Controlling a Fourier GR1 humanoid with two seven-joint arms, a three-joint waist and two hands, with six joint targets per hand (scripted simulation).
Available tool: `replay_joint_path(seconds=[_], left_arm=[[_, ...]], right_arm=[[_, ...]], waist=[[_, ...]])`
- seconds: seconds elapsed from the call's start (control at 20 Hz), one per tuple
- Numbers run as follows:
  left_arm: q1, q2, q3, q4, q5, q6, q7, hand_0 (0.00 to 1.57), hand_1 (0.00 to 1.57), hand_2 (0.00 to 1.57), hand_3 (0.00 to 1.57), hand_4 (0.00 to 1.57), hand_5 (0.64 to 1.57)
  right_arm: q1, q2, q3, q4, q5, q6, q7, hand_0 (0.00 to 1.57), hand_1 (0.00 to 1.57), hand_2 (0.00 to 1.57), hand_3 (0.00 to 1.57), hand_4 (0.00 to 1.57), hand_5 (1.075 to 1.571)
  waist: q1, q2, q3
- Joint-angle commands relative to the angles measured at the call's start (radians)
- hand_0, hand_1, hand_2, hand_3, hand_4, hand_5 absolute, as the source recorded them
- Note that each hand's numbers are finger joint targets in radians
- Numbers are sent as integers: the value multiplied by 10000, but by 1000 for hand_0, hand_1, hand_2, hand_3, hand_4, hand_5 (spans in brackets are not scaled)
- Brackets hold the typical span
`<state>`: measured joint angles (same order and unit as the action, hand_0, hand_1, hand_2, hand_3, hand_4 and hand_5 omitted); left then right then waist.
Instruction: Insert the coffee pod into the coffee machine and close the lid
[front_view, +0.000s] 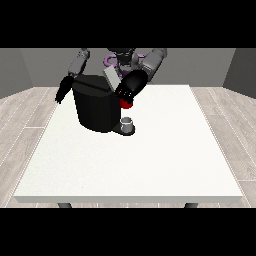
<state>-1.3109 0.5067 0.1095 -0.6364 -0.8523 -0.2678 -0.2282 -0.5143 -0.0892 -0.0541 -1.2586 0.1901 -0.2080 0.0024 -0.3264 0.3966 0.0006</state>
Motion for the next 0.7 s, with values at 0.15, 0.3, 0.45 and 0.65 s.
replay_joint_path(seconds=[0.15, 0.3, 0.45, 0.65], left_arm=[[-59, 538, -2, 126, -321, 482, -609, 999, 999, 1023, 718, 0, 1571], [145, 516, -117, 258, -538, 777, -736, 742, 742, 871, 653, 0, 1571], [50, 404, -333, 51, -756, 522, -312, 0, 0, 668, 537, 0, 1571], [-128, 811, -22, 340, -743, 789, -529, 0, 0, 565, 474, 0, 1571]], right_arm=[[-212, -129, -72, -175, -33, 55, -78, 0, 0, 0, 0, 87, 1571], [-123, 225, 448, -555, 369, -181, 719, 0, 0, 0, 0, 202, 1571], [-59, -128, -3, 25, 191, -66, 228, 0, 0, 0, 0, 152, 1571], [-7, 270, 367, -338, 266, -133, 233, 0, 0, 0, 0, 171, 1571]], waist=[[-169, 420, -4], [-241, 1, -10], [-46, -229, -1], [-303, 205, -3]])
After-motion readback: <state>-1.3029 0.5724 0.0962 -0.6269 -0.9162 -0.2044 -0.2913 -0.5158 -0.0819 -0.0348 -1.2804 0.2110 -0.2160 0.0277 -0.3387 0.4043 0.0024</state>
